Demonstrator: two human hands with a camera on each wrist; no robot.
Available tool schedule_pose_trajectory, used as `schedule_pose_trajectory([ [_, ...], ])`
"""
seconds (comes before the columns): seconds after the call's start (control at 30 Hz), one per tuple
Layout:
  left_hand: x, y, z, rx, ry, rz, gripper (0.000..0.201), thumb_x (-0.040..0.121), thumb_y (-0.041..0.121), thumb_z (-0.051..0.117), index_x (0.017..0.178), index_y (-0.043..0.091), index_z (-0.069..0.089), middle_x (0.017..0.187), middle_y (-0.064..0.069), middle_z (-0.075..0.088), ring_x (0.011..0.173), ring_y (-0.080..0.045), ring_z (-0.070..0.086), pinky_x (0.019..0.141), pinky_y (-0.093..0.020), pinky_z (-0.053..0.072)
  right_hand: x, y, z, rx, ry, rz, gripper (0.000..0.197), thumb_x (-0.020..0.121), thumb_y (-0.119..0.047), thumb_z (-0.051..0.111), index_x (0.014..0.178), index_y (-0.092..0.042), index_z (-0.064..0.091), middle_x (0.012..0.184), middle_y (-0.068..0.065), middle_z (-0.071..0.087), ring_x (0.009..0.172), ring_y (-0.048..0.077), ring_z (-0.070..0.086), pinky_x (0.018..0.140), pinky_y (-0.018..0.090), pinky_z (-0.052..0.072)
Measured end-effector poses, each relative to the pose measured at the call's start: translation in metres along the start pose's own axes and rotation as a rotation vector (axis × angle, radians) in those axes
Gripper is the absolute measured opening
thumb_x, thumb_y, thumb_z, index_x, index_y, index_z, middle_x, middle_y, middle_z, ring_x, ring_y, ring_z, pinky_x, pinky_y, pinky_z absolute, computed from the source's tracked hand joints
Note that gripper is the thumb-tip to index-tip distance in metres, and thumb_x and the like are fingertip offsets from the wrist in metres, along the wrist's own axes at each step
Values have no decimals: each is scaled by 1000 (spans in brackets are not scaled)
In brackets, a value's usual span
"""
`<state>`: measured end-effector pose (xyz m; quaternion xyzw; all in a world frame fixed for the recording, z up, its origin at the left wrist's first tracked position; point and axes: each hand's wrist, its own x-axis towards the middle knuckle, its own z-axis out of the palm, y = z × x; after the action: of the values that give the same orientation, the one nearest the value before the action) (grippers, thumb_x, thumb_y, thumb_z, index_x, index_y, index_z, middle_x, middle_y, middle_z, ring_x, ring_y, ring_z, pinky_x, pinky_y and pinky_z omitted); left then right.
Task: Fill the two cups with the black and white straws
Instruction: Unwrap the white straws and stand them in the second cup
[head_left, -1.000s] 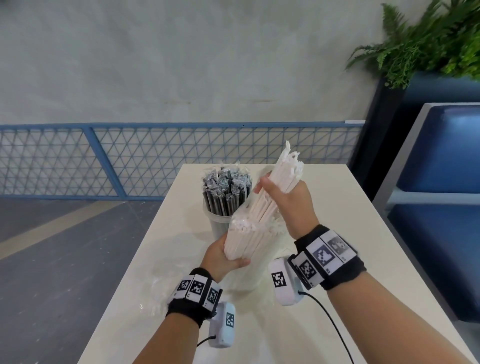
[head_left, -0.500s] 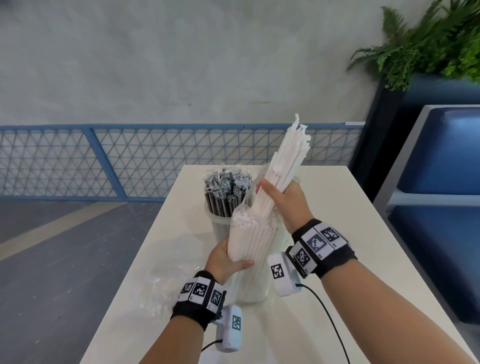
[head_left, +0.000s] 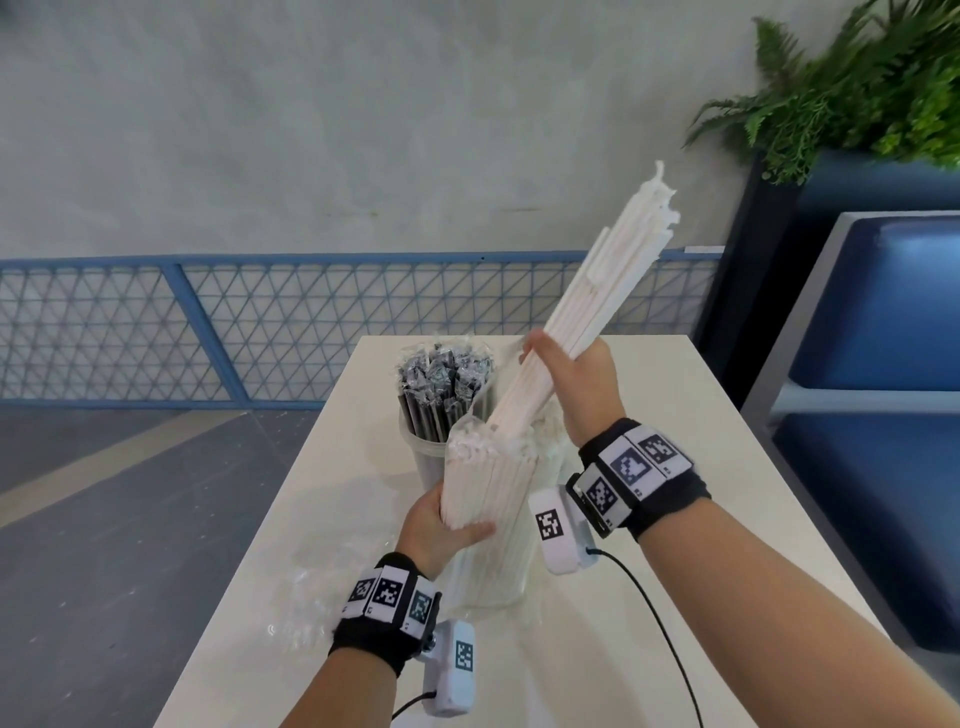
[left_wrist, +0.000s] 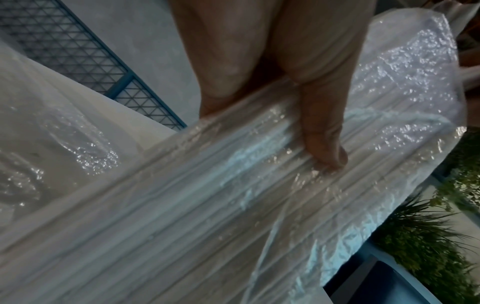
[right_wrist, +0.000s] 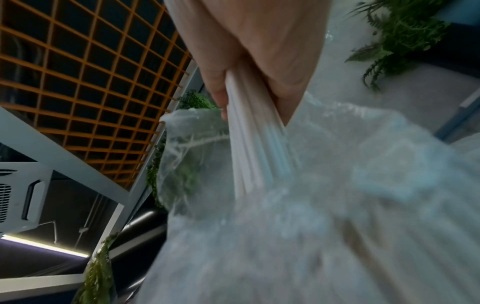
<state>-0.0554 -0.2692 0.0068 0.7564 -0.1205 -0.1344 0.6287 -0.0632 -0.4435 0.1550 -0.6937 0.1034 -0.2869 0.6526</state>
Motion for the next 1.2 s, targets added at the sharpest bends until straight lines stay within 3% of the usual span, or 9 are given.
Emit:
schedule_pose_trajectory([
  [0.17, 1, -1, -2, -64, 19, -12, 48, 66, 1, 79, 101, 23, 56, 97, 4, 65, 99, -22, 61, 79, -27, 51, 16, -10, -13, 261, 96, 62, 12, 85, -6, 58, 94, 2, 56, 73, 9, 65, 70, 28, 66, 74, 40, 57],
  [0.33, 0, -3, -6, -108, 32, 7, 51, 56, 14, 85, 96, 27, 58, 101, 2, 66, 101, -22, 62, 83, -32, 51, 28, -14, -29, 346, 198, 101, 18, 81, 1, 60, 96, 8, 57, 81, 20, 66, 60, 20, 68, 55, 26, 54],
  [0.5, 0, -5, -6, -117, 42, 10, 58, 48, 25, 86, 98, 27, 58, 103, 1, 66, 101, -20, 62, 82, -30, 50, 45, -10, -51, 403, 312, 205, 5, 81, 3, 55, 79, -2, 57, 75, 11, 64, 61, 20, 65, 58, 26, 55],
  [0.6, -1, -7, -7, -143, 54, 0, 66, 39, 37, 83, 100, 26, 59, 104, 0, 66, 102, -20, 62, 83, -33, 51, 59, -7, -66, 409, 421, 189, 19, 81, 1, 55, 100, 1, 54, 71, 7, 62, 52, 12, 64, 49, 21, 50],
  [0.7, -1, -6, -6, -141, 47, 4, 67, 39, 37, 82, 100, 25, 59, 104, 0, 67, 101, -19, 63, 83, -32, 52, 72, -4, -75, 409, 518, 182, 30, 79, -1, 52, 109, 4, 53, 69, 7, 62, 51, 15, 61, 48, 22, 48],
  [0.87, -1, -5, -9, -137, 73, -12, 55, 52, 18, 87, 98, 26, 58, 103, -1, 66, 100, -19, 62, 89, -39, 51, 84, -10, -80, 348, 633, 96, 18, 81, 0, 48, 84, -18, 46, 62, -1, 54, 44, 9, 53, 44, 21, 45],
  [0.97, -1, -7, -10, -159, 74, -18, 62, 44, 29, 85, 101, 23, 60, 104, -2, 67, 99, -17, 63, 83, -32, 53, 84, 0, -67, 218, 517, 60, 21, 77, -3, 54, 94, -15, 48, 71, -4, 54, 60, 11, 55, 53, 21, 47],
  [1.07, 0, -8, -10, -129, 62, -19, 56, 57, 15, 85, 106, 19, 59, 107, -4, 67, 101, -19, 63, 81, -28, 53, 74, 28, -44, 114, 310, 75, 24, 79, -10, 60, 100, -10, 50, 84, -2, 55, 79, 16, 54, 68, 27, 46],
  [1.2, -1, -7, -10, -115, 45, -7, 52, 60, 7, 84, 102, 25, 58, 104, 0, 67, 97, -11, 63, 75, -18, 54, 58, 67, -26, 3, 172, 99, 19, 83, -16, 64, 98, -9, 55, 87, 1, 56, 81, 17, 53, 66, 23, 43],
])
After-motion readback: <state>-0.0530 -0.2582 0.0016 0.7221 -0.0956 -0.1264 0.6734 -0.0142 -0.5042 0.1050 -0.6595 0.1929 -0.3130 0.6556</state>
